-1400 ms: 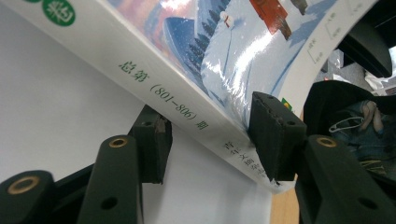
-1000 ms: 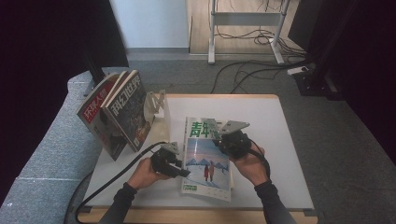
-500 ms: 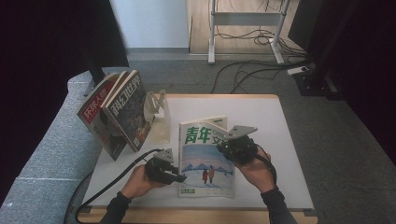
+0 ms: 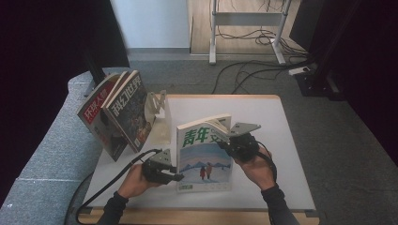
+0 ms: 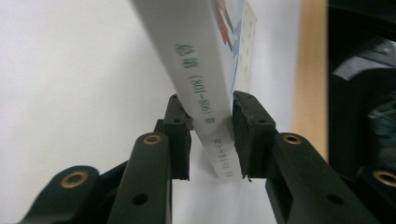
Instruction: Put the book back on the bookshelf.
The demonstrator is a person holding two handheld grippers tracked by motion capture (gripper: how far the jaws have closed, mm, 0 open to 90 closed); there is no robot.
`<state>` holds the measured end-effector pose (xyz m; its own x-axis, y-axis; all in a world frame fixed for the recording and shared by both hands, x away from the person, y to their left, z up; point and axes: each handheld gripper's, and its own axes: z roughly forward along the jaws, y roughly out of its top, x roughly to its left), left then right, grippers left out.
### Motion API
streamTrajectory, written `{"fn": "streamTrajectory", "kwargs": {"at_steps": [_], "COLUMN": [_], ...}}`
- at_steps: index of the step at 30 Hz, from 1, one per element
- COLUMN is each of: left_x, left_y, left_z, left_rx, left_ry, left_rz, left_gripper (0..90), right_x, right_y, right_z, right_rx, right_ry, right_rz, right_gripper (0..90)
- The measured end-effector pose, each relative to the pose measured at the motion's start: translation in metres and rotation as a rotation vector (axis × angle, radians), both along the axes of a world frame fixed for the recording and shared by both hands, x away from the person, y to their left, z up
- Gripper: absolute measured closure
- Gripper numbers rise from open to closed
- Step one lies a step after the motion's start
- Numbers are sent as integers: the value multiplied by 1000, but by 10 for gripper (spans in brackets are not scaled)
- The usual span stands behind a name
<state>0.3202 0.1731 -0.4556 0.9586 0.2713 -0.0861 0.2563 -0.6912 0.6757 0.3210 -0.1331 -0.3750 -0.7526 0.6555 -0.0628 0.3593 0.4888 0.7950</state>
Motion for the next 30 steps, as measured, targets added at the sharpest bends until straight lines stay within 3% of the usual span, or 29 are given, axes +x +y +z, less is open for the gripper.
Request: {"fn": "streamTrajectory", "kwargs": {"at_steps": [6,11,20,30], "left_x": [-2,-10,-21,-29], "left_y": [9,5,5,2], "left_z": [-5,0,-1,2], "left_rx": [3,64,73,78], "left_ry": [-3,-36,-68,-109], "left_rz": [8,-11,-26,-68], "left_gripper": [717,723,732,705], "right_x": [-8,-18,-31,-48], "right_y": [13,9,1,-2], "right_z": [8,12,11,11], "right_rx": [-20,-7,31,28], "right_ry": [-31,-24,-13,-28], "right_rz": [49,81,110,136], "right_gripper": [842,796,705,810]}}
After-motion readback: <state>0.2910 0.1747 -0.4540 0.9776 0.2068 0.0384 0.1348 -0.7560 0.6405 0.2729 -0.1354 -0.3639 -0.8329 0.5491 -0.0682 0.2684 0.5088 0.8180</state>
